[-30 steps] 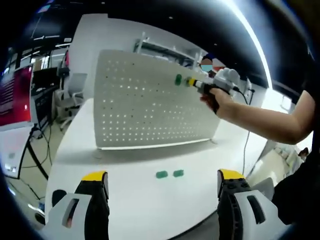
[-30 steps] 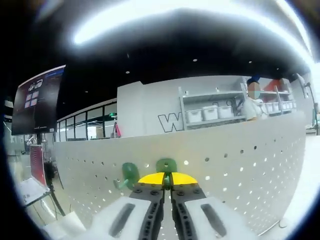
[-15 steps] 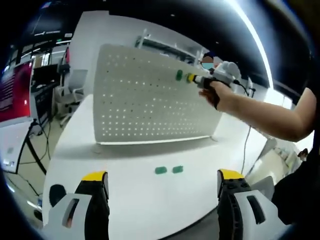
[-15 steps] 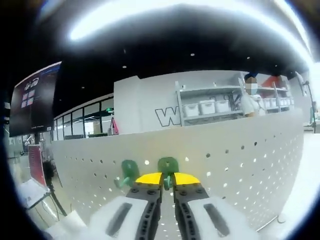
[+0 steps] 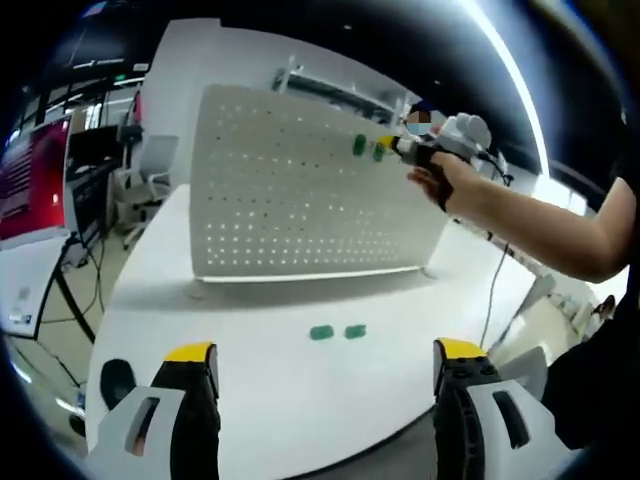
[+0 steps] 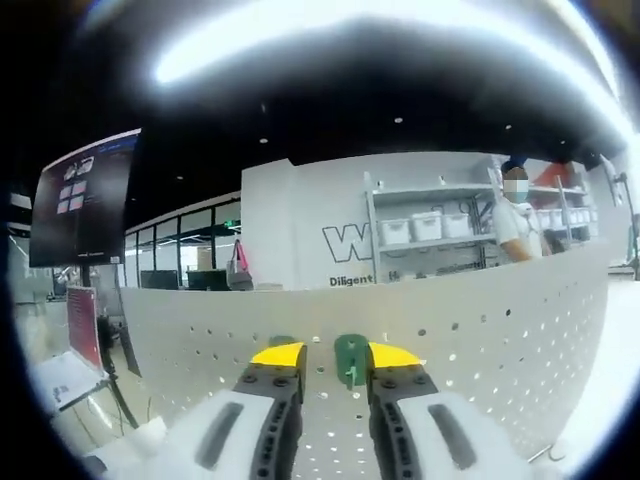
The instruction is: Insert the hook assembly into the mounting plate slot until the hook locks in place.
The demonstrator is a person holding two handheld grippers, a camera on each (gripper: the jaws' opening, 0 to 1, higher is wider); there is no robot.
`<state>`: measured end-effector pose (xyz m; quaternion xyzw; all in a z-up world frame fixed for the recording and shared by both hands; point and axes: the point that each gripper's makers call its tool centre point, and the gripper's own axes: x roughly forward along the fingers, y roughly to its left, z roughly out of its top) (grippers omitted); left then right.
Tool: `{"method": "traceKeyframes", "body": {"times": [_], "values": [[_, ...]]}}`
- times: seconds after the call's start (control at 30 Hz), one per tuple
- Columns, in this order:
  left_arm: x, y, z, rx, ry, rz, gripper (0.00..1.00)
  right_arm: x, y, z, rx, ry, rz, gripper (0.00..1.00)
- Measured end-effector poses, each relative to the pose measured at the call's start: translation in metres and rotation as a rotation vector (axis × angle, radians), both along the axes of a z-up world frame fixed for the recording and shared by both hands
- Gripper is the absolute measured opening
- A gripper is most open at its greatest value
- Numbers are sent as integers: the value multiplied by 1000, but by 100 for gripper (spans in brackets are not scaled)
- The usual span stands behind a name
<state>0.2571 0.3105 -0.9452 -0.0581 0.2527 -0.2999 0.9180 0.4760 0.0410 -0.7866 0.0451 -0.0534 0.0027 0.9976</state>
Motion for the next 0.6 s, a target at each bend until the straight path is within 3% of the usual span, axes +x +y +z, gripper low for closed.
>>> {"method": "traceKeyframes", "body": {"times": [0.27,0.37,0.5,0.6], "values": [[-4,-3,-5,0,16,-8,90,-29,-4,-22,-44,49,73,21],[-4,-4,-6,0,19,-6,90,-41,-1,-48,-33,104,128,22],[-5,-5,-9,6,31,-13,89,-61,11,-86,-107,205,202,22],[-6,-7,-11,5,34,-17,88,-81,25,-108,-101,242,281,23]]}}
